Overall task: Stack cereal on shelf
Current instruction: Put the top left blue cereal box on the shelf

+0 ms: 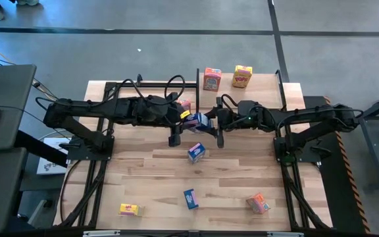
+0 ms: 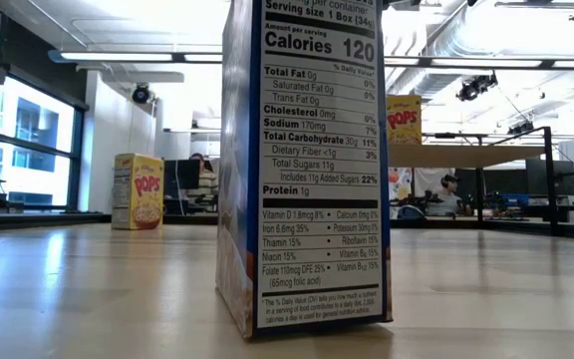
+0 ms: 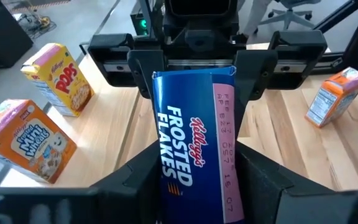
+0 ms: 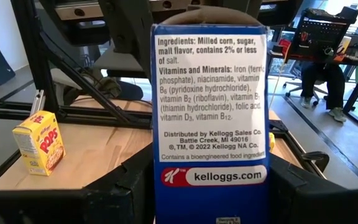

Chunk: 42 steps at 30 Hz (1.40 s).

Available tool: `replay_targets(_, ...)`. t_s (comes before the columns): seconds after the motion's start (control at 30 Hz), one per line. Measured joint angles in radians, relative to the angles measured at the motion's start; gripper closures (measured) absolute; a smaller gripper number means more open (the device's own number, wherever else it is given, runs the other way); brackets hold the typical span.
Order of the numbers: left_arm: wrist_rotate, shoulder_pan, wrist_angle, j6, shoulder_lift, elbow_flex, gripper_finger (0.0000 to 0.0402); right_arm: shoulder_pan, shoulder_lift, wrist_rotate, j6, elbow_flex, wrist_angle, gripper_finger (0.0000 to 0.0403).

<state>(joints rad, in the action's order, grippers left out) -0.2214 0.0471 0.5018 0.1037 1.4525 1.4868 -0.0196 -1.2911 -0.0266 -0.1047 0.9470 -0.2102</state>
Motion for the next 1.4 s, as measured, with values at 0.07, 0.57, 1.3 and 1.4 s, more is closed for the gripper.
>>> replay_targets(0.07, 0.001, 0.0, -0.001, 0.013, 0.0, 0.0, 0.0234, 0.0, 0.0, 0.0, 0.0, 0.0, 0.002, 0.0215)
replay_targets(0.57, -0.001, -0.001, -0.001, 0.066, -0.02, 0.0, 0.0159, 0.0, 0.018, 0.0, 0.003, 0.0, 0.009, 0.0215)
replay_targets(1.3, -0.014, -0.01, 0.083, 0.065, -0.198, 0.001, 0.0158, -0.174, 0.287, 0.092, -0.054, 0.0, 0.236, 0.0215)
replay_targets(1.4, -0.018, -0.01, 0.099, 0.065, -0.21, 0.001, 0.0158, -0.211, 0.335, 0.107, -0.054, 0.0, 0.268, 0.0215)
